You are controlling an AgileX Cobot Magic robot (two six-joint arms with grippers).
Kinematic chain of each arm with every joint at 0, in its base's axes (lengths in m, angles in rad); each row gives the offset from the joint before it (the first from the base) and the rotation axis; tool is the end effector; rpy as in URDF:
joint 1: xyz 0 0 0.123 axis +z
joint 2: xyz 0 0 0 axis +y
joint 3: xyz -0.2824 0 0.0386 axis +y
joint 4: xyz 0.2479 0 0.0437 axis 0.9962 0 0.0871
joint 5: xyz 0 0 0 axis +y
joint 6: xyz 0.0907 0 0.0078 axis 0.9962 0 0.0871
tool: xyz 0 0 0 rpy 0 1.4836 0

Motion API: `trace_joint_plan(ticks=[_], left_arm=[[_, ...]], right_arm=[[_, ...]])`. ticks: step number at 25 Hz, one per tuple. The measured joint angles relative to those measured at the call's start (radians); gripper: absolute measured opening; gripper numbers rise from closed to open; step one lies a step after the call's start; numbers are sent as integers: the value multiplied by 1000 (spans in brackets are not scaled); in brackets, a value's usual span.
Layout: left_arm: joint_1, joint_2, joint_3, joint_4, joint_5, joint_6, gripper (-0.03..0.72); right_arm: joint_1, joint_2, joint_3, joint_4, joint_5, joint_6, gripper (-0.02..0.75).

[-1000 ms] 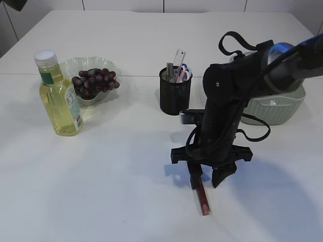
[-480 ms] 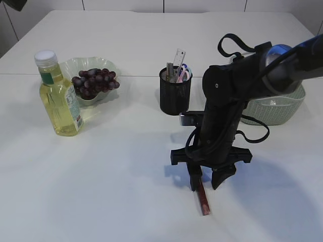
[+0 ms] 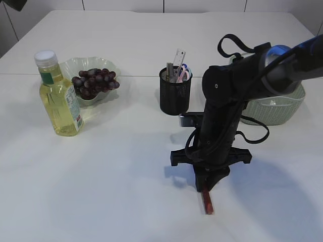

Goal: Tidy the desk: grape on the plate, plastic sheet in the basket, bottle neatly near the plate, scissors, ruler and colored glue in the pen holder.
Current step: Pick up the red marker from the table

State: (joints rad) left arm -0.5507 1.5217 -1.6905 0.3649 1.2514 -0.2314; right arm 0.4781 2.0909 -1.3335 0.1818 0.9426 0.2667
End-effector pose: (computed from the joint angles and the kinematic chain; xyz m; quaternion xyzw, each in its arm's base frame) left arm 0.2801 -0.1358 0.4207 0.1556 0.9301 0.0613 0.3271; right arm 0.3320 0.1870 0.1203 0.0505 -0.9959 -0.0597 0.0458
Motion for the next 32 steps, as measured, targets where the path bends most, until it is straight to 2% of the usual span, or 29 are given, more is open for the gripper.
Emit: trace_joint_plan(ticks=[4,32], left_arm=[[0,0,0,0,0,0,239],[0,0,0,2,0,0,239]], right_arm=[[0,0,0,0,0,-18,162],[1,-50,2,-51,-22,-168,155]])
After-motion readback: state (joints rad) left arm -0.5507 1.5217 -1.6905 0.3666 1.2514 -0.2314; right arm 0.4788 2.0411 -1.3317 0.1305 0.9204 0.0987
